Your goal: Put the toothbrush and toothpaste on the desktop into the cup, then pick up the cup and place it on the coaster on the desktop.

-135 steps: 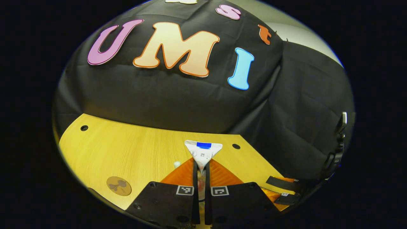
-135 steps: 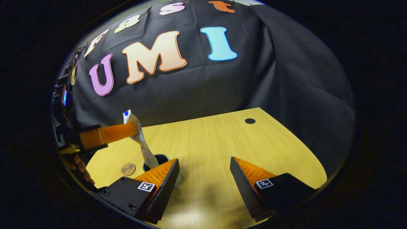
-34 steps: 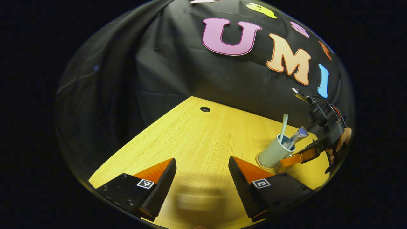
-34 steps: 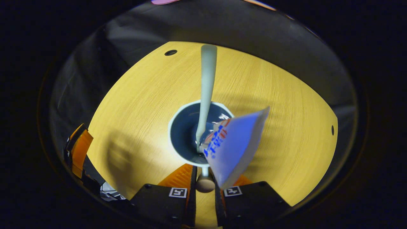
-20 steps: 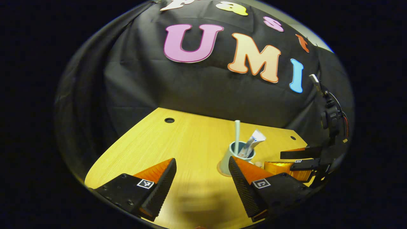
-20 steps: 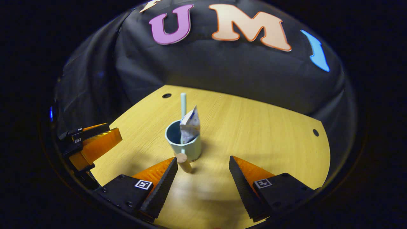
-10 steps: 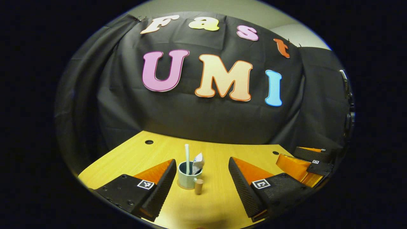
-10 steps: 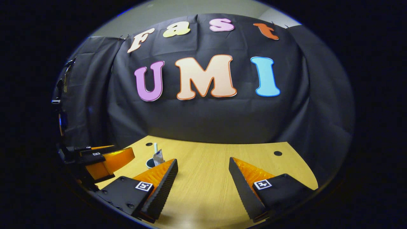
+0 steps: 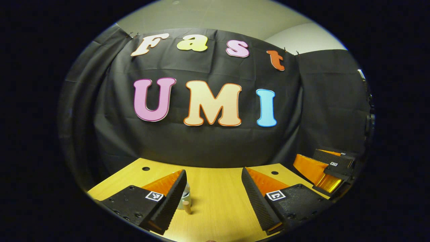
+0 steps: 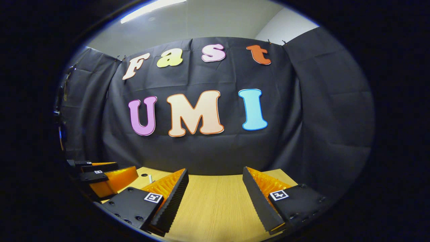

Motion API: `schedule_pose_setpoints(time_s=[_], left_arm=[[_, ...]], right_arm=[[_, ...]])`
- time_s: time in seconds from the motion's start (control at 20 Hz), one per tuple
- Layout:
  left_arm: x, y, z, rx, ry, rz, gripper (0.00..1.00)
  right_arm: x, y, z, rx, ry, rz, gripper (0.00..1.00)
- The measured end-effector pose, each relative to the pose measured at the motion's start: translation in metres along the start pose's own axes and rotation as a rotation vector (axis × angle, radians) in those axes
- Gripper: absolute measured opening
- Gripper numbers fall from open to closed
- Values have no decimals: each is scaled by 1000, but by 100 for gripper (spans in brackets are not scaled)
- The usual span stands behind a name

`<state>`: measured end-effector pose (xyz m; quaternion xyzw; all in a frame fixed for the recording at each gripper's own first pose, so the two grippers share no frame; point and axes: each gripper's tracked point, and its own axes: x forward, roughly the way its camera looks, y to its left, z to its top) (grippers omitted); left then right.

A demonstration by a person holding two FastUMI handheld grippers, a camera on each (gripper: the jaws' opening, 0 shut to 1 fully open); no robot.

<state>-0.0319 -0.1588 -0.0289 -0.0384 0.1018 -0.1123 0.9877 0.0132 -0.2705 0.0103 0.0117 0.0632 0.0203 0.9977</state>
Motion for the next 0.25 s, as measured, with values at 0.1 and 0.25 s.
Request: schedule_pose_setpoints(time_s=[0.1, 0.25], left_arm=[[1, -2, 15, 26, -27, -25, 94], [2, -10, 27, 32, -62, -62, 94]], right_arm=[[-1, -10, 18, 8, -37, -37, 99], [-5, -12, 29, 18, -59, -62, 99]])
